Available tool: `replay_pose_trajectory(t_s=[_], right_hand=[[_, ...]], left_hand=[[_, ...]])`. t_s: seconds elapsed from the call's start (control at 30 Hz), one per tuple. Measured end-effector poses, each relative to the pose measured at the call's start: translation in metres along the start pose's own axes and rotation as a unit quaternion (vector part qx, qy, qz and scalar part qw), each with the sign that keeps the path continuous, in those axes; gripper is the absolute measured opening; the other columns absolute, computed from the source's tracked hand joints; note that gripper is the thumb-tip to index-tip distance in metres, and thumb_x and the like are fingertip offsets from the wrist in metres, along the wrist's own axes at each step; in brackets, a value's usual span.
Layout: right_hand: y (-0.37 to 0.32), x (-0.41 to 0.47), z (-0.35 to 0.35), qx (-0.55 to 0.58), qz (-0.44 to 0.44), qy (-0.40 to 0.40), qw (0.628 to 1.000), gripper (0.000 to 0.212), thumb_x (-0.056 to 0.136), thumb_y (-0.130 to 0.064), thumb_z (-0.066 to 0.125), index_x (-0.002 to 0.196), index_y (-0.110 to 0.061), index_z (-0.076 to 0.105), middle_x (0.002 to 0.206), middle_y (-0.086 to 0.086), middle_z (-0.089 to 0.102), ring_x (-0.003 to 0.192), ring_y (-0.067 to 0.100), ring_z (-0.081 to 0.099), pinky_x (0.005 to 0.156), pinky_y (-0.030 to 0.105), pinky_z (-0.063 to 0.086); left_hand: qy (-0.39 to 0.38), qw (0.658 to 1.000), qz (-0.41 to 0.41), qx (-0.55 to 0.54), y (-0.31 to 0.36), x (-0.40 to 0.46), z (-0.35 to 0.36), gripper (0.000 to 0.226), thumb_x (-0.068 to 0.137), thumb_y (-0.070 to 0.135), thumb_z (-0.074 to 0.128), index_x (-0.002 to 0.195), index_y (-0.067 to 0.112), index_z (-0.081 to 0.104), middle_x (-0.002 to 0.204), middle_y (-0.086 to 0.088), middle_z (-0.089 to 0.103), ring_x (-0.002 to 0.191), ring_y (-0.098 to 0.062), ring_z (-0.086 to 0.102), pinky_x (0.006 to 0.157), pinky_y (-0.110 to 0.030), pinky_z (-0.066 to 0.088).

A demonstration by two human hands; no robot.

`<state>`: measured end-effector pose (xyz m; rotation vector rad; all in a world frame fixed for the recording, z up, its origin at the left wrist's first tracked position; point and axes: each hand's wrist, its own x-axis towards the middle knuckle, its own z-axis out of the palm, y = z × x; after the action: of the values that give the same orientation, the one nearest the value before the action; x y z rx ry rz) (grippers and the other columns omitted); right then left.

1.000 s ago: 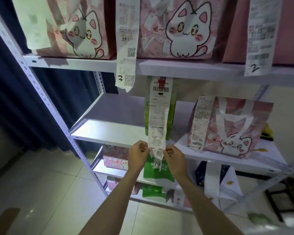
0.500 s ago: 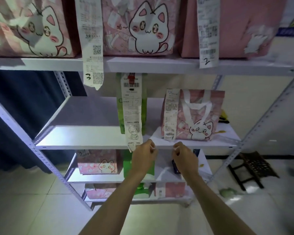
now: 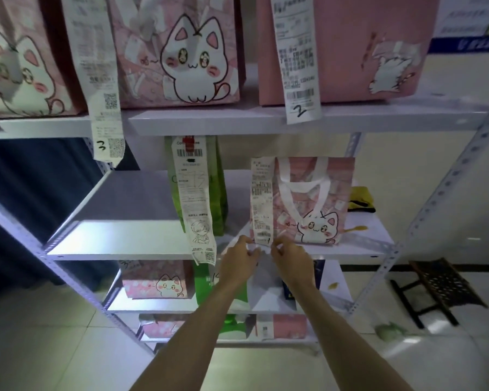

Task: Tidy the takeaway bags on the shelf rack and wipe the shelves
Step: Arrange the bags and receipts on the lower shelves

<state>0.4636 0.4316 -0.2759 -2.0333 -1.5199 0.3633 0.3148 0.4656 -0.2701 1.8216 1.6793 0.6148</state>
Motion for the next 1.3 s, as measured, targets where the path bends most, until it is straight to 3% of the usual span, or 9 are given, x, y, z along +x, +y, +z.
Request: replay_pose_trajectory(t_s=[0.17, 0.3, 0.43, 0.7, 0.8, 0.9, 1.03, 1.13, 1.3], right_hand=[[0.015, -0.005, 0.001, 0.019, -0.020, 0.015, 1.000, 0.019, 0.103, -0.033, 0.053, 0.109, -0.023, 0.067, 0.093, 0.004, 0.075, 0.087, 0.029, 0.069, 0.063, 0.031, 0.041], [0.034, -0.026, 0.004, 0.058, -0.007, 0.011, 0.998, 0.015, 0.100, -0.029, 0.056, 0.093, -0.019, 0.063, 0.076, 0.003, 0.070, 0.071, 0.027, 0.065, 0.058, 0.040, 0.053], [0.059, -0.056, 0.008, 0.072, 0.016, 0.002, 0.997, 0.014, 0.101, -0.029, 0.057, 0.091, -0.022, 0.064, 0.072, -0.003, 0.070, 0.061, 0.017, 0.065, 0.058, 0.039, 0.057], [0.119, -0.117, 0.004, 0.103, 0.105, -0.023, 0.989, 0.009, 0.102, -0.028, 0.058, 0.097, -0.026, 0.065, 0.076, -0.009, 0.072, 0.062, 0.003, 0.067, 0.057, 0.016, 0.048], [0.149, -0.129, 0.004, 0.113, 0.122, -0.040, 0.985, 0.008, 0.101, -0.026, 0.060, 0.095, -0.026, 0.066, 0.074, -0.009, 0.072, 0.061, 0.005, 0.068, 0.058, 0.021, 0.053], [0.182, -0.129, 0.010, 0.139, 0.139, -0.060, 0.979, 0.008, 0.101, -0.024, 0.060, 0.098, -0.022, 0.068, 0.078, -0.005, 0.074, 0.063, 0.012, 0.071, 0.064, 0.035, 0.061], [0.237, -0.122, 0.035, 0.172, 0.151, -0.078, 0.970, 0.006, 0.101, -0.022, 0.061, 0.103, -0.023, 0.066, 0.077, -0.004, 0.074, 0.061, 0.014, 0.071, 0.069, 0.045, 0.063], [0.272, -0.115, 0.059, 0.193, 0.153, -0.088, 0.965, 0.011, 0.101, -0.021, 0.061, 0.112, -0.019, 0.064, 0.079, -0.002, 0.074, 0.063, 0.015, 0.072, 0.067, 0.043, 0.064], [0.309, -0.088, 0.110, 0.229, 0.141, -0.091, 0.959, 0.018, 0.102, -0.020, 0.059, 0.121, -0.022, 0.058, 0.081, 0.000, 0.073, 0.058, 0.011, 0.068, 0.053, 0.026, 0.055]], left_hand=[[0.019, 0.999, -0.006, -0.042, 0.006, -0.014, 0.006, 0.008, 0.101, 0.036, 0.059, 0.097, 0.030, 0.062, 0.078, 0.011, 0.073, 0.075, -0.010, 0.070, 0.057, -0.020, 0.040], [0.026, 0.996, -0.005, -0.090, -0.009, -0.028, 0.022, 0.005, 0.099, 0.035, 0.061, 0.096, 0.031, 0.060, 0.081, 0.007, 0.074, 0.073, -0.014, 0.071, 0.069, -0.037, 0.059], [0.028, 0.992, 0.012, -0.123, -0.021, -0.052, 0.039, 0.009, 0.100, 0.026, 0.061, 0.093, 0.023, 0.063, 0.076, 0.007, 0.072, 0.069, -0.013, 0.070, 0.068, -0.038, 0.059], [-0.040, 0.987, -0.033, -0.155, -0.049, -0.094, 0.101, 0.011, 0.099, 0.026, 0.063, 0.088, 0.025, 0.066, 0.074, 0.007, 0.074, 0.066, -0.014, 0.071, 0.067, -0.040, 0.062], [-0.055, 0.984, -0.049, -0.161, -0.055, -0.108, 0.129, 0.017, 0.097, 0.023, 0.062, 0.082, 0.028, 0.064, 0.072, 0.006, 0.073, 0.064, -0.016, 0.070, 0.069, -0.042, 0.061], [-0.063, 0.984, -0.056, -0.157, -0.060, -0.113, 0.159, 0.021, 0.095, 0.018, 0.064, 0.078, 0.030, 0.063, 0.072, 0.005, 0.073, 0.067, -0.015, 0.072, 0.070, -0.044, 0.061], [-0.040, 0.984, -0.069, -0.160, -0.076, -0.106, 0.210, 0.009, 0.092, 0.017, 0.065, 0.086, 0.021, 0.070, 0.080, 0.002, 0.073, 0.072, -0.019, 0.069, 0.073, -0.042, 0.059], [-0.037, 0.979, -0.092, -0.177, -0.087, -0.099, 0.246, 0.006, 0.094, 0.011, 0.065, 0.092, 0.015, 0.068, 0.086, 0.000, 0.069, 0.081, -0.023, 0.066, 0.077, -0.047, 0.058], [-0.034, 0.981, -0.088, -0.167, -0.111, -0.071, 0.296, 0.019, 0.095, 0.008, 0.062, 0.113, 0.012, 0.067, 0.110, -0.003, 0.068, 0.098, -0.019, 0.064, 0.077, -0.022, 0.048]])
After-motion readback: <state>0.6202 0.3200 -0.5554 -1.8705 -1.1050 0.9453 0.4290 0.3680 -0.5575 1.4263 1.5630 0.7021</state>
